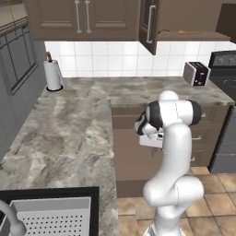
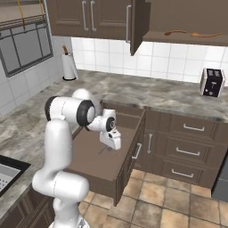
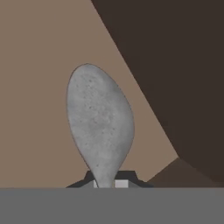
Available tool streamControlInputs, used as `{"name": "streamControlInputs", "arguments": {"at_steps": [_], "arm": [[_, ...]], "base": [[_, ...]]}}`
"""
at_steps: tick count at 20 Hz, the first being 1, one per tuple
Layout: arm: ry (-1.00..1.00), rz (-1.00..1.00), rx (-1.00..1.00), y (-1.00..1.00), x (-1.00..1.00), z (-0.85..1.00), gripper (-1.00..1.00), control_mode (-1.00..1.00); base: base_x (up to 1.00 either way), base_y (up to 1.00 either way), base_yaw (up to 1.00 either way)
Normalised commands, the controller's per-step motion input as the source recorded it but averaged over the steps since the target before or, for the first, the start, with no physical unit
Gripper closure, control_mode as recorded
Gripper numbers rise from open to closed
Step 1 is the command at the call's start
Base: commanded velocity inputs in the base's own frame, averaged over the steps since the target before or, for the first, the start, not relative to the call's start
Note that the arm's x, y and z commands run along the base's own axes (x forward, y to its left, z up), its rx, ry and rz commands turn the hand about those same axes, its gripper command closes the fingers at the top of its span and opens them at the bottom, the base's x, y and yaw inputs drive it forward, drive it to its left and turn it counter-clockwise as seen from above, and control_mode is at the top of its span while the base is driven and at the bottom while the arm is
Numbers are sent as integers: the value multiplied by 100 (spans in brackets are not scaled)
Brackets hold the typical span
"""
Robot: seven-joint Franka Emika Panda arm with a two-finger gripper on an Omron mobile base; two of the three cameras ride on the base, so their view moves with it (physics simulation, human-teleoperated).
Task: Organize the utensils by type. Pick up the wooden spoons from the counter and place them in the open cabinet. Then pick up the metallic utensils from the counter and place them in the open drawer.
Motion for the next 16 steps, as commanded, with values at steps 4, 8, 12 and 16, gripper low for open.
{"name": "streamControlInputs", "arguments": {"at_steps": [4, 8, 12, 16], "arm": [[-1, 0, -16, 60, 36, -31, 100, -100], [2, 0, 1, 4, 48, -44, 100, -100], [5, 0, 17, -9, 31, -41, 100, -100], [8, 0, 15, -7, 34, -26, 100, -100]], "base": [[0, 0, 0], [0, 0, 0], [0, 0, 0], [0, 0, 0]]}}
